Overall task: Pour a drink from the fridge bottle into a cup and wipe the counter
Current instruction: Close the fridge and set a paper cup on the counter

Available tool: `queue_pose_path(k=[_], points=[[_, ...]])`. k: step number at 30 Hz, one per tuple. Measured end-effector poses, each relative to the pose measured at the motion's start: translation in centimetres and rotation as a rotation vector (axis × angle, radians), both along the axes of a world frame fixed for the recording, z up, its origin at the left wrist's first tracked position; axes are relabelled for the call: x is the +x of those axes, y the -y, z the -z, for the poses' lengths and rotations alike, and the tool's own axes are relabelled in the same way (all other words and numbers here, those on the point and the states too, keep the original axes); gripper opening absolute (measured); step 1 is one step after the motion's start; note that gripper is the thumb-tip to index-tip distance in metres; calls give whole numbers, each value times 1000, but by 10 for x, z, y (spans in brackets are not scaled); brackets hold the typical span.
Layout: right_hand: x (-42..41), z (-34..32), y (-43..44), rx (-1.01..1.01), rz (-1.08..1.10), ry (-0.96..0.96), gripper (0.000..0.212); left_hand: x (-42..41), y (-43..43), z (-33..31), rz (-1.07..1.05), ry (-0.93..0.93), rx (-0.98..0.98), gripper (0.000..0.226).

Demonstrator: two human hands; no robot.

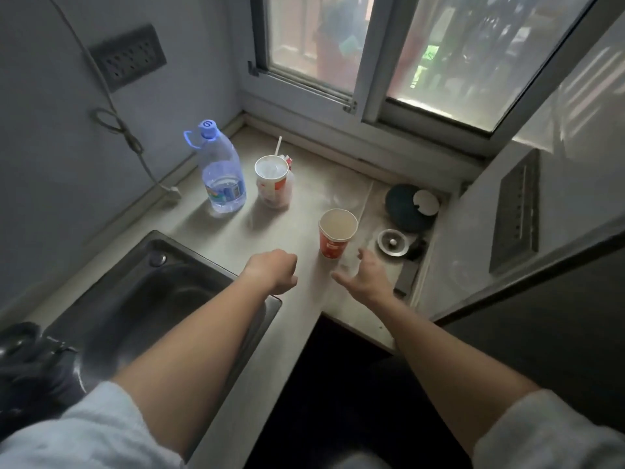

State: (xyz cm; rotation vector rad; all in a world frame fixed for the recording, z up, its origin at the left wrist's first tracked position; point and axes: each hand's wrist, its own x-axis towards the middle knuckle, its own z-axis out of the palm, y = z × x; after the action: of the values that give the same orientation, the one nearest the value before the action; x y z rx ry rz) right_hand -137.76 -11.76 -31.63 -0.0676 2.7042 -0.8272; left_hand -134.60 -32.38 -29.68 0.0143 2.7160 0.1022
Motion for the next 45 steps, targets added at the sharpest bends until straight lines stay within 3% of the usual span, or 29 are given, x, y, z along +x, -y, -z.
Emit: queue_pose_path(k=[5, 13, 19, 22, 25, 30, 38, 42, 45], points=[[-32, 31, 9, -129, 98, -10, 115, -25, -1, 19, 37, -32, -35, 32], [-71, 55, 29, -409, 218, -106, 124, -45, -2, 40, 52, -4, 0, 29], [-85, 52, 48, -600, 319, -67, 79, -41, 7, 43, -48, -26, 83, 31], [-87, 39, 60, -679, 296, -49, 73, -31, 10, 33, -195, -122, 220, 37], [-84, 20, 72, -701, 199, -42, 77, -17, 11, 13, -361, -289, 306, 49], [-59, -25, 95, -749, 9, -97, 75, 15, 21, -22, -442, -545, 441, 63], [25, -75, 170, -827, -332, -85, 60, 111, 54, -56, -647, -909, 572, 58], [81, -84, 208, -842, -500, -95, 69, 175, 73, -62, -829, -983, 523, 65], [120, -89, 234, -843, -594, -43, 73, 224, 86, -57, -939, -976, 502, 57]])
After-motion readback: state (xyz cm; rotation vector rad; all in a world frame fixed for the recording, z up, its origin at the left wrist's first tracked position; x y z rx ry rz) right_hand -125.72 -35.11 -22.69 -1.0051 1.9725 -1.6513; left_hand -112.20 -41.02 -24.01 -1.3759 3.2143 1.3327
